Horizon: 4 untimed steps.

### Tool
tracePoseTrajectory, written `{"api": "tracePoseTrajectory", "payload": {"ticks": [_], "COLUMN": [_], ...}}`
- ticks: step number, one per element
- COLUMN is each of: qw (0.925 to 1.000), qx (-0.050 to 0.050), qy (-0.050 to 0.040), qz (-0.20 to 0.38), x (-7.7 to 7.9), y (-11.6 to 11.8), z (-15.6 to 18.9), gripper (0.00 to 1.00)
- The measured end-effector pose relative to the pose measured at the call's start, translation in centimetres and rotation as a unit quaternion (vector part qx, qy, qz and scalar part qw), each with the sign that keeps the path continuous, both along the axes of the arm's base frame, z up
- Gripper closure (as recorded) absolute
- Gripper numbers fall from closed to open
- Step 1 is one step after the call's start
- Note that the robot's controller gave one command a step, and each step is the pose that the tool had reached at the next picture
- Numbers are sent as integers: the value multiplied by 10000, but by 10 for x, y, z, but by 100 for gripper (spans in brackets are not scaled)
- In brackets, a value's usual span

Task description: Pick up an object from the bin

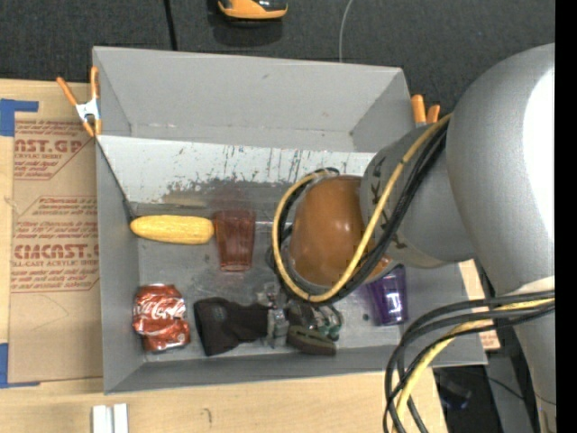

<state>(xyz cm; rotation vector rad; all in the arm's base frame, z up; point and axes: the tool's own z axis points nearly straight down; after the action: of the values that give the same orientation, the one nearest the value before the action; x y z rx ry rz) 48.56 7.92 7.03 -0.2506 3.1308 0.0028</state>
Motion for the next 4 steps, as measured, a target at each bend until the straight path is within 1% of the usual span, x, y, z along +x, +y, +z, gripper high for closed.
{"api": "tracePoseTrajectory", "payload": {"ticks": [2, 3, 4], "qw": [10000, 10000, 10000], "qx": [0, -9, -12], "qy": [-1, 36, 43], "qz": [-3, -3, -5], "x": [0, -2, -3], "y": [0, -1, -1], "z": [2, 10, 30], "gripper": [100, 100, 100]}}
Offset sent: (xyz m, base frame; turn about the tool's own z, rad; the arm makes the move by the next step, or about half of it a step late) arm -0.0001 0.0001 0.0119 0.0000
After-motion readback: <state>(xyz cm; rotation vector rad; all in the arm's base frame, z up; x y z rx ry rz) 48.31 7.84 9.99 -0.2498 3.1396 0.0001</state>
